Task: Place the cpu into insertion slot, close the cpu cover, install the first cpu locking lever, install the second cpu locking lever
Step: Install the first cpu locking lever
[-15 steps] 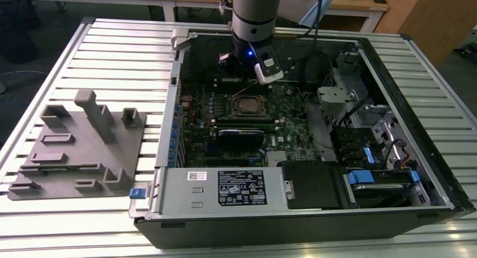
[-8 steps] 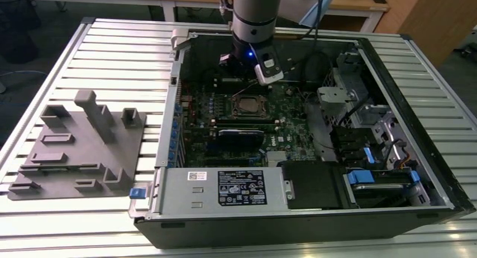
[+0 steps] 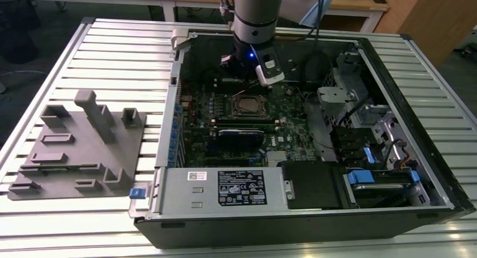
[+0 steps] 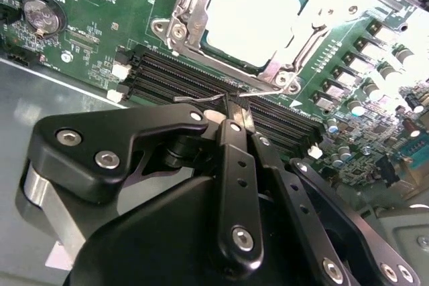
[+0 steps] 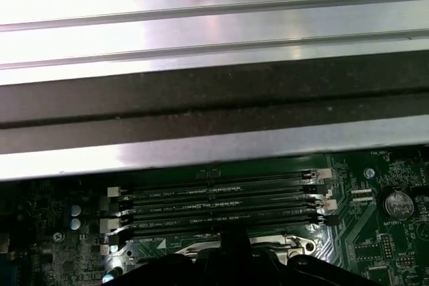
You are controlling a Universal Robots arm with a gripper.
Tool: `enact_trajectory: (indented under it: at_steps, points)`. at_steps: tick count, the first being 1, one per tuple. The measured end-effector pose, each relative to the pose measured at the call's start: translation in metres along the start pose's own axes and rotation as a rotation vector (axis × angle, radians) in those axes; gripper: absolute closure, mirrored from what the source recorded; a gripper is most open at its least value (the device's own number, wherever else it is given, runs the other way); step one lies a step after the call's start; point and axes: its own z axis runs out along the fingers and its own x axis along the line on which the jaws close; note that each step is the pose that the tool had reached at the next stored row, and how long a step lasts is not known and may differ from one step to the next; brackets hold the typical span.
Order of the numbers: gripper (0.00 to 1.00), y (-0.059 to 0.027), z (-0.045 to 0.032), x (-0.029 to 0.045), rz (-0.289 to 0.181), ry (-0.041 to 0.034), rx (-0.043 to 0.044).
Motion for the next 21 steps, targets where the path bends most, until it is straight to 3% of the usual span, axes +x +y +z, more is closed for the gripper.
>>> enact_trajectory:
  at_steps: [5,14,21]
  points:
    - [0.89,0.0006,0.0015,-0.0050,0.002,-0.0008,0.0034]
    - [0.89,0.0008,0.0037,-0.0053,0.002,-0.0023,0.0056]
    - [0.89,-0.0002,0.0083,-0.0052,-0.003,-0.0261,0.0034]
